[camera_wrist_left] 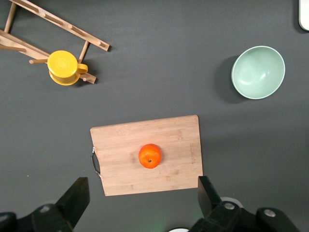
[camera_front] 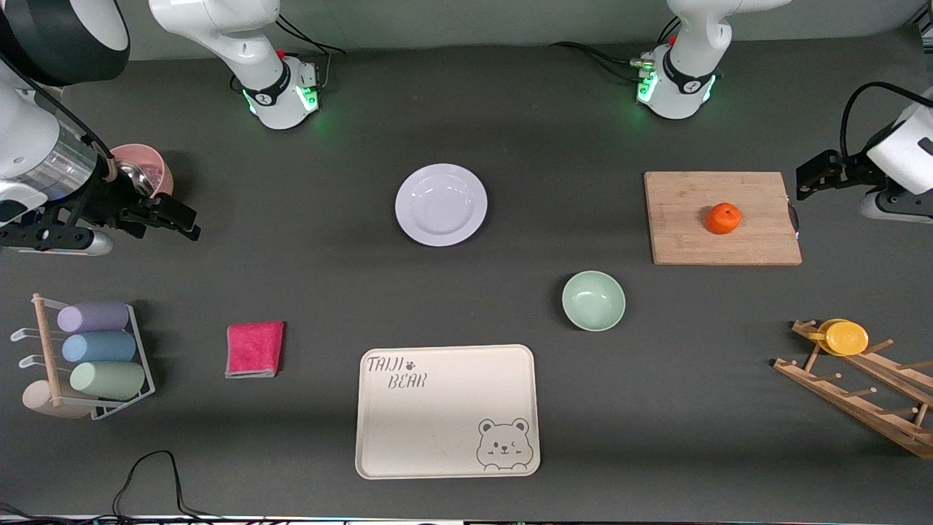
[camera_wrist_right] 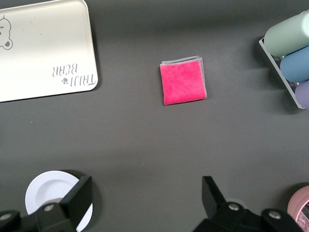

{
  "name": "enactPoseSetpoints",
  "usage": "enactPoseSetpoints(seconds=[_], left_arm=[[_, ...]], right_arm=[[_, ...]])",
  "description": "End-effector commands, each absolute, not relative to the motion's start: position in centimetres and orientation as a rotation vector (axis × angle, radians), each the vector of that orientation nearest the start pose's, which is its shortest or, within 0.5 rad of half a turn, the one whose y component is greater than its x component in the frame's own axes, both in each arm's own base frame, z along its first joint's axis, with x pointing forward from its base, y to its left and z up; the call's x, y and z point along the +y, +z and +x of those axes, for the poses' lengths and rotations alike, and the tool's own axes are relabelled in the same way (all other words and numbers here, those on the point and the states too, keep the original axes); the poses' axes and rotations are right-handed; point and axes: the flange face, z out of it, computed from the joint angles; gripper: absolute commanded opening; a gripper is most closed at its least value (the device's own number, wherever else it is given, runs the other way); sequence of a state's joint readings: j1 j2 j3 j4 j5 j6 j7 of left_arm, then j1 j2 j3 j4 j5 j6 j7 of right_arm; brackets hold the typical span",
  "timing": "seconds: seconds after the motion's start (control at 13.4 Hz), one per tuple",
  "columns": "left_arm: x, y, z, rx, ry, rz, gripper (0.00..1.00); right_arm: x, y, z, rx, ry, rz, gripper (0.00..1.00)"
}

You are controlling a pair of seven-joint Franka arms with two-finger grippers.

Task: Place orange and plate with both arms
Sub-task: 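Move the left gripper toward the orange while the right gripper reaches forward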

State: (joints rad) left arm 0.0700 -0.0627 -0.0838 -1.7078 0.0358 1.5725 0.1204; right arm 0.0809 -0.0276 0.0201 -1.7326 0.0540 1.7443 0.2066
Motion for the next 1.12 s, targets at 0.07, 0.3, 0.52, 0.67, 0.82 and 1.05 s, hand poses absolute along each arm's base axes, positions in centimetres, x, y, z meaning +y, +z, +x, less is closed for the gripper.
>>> enactPoseSetpoints(seconds=[0.07,0.3,0.52,0.67,0.82,1.05], left_arm=[[0.3,59.1,53.7,0.182,0.172,-3.119,1.0],[0.5,59.2,53.2,0.179,0.218,-3.111,1.0],[2.0,59.8,52.2,0.139,0.236,-3.103,1.0],[2.1,60.1,50.5,0.132,0.255,-3.097,1.0],[3.0,59.8,46.8,0.092,0.259,-3.092,1.0],[4.2,58.2,42.1,0.04,0.305,-3.073,1.0]], right_arm=[[6.1,57.7,54.7,0.212,-0.045,-3.076,1.0],[5.8,57.2,54.7,0.222,-0.034,-3.077,1.0],[4.5,56.5,55.2,0.26,-0.023,-3.074,1.0],[4.1,56.4,55.3,0.27,-0.023,-3.074,1.0],[2.8,56.1,55.7,0.31,-0.017,-3.07,1.0],[2.8,56.8,56.0,0.326,-0.047,-3.065,1.0]])
